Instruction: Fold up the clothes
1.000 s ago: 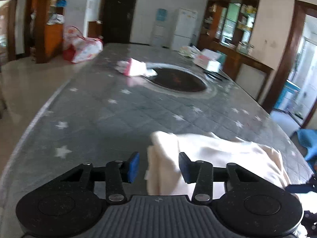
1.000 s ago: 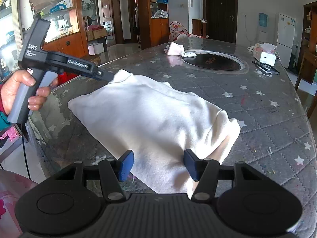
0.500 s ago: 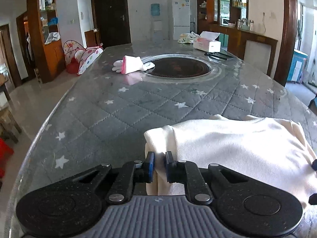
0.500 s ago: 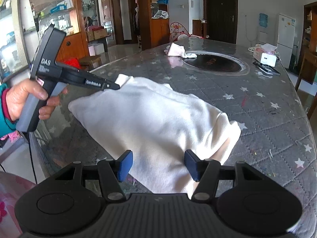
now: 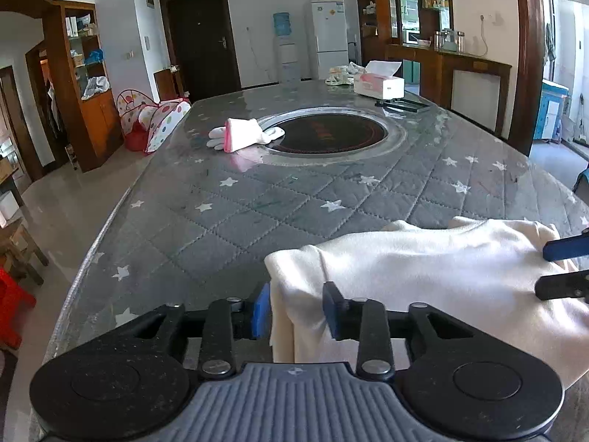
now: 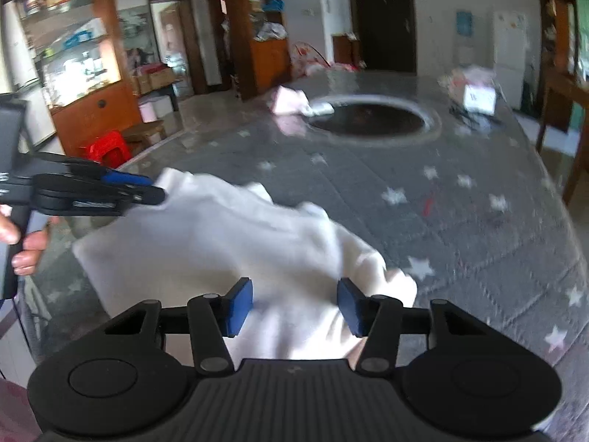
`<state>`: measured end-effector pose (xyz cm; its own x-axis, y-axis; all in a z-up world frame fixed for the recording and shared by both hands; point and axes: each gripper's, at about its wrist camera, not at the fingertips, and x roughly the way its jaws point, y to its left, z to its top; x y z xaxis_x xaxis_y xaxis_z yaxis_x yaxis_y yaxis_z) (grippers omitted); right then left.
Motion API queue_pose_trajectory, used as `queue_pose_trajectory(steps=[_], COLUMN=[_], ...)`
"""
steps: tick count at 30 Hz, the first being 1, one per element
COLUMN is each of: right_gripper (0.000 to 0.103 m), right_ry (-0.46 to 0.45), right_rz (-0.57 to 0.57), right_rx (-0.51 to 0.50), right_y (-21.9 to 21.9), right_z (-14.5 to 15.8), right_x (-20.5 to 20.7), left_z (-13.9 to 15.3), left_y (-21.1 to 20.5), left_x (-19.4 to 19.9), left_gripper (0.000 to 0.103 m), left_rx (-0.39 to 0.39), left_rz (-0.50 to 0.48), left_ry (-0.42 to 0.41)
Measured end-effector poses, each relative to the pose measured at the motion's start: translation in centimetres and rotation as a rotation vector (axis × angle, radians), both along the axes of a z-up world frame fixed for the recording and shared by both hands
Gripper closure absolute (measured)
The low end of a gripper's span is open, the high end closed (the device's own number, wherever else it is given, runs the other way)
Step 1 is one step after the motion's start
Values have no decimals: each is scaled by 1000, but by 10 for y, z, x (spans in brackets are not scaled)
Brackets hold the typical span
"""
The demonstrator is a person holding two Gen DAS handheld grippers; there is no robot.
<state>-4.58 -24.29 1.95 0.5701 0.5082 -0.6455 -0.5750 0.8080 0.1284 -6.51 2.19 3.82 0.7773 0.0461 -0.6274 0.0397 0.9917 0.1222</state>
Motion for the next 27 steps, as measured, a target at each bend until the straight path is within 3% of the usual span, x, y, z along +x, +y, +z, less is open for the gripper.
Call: queue_pose_trajectory(steps=[9, 17, 27], right_gripper=[54, 54, 52], right_ry=[-29, -23, -17], right_rz=[-26, -45, -60], right_rx=[9, 16, -4], right_y=[-8, -5, -4], right_z=[10, 5, 0], right_x=[-1, 4, 14], left_z=[4, 13, 1], left_y=[-5, -21, -32], left_x=[-3, -17, -17], left_gripper=[56, 55, 55], left_rx=[33, 22, -7], left_rz=[-2, -73, -102], left_ry=[-16, -40, 0])
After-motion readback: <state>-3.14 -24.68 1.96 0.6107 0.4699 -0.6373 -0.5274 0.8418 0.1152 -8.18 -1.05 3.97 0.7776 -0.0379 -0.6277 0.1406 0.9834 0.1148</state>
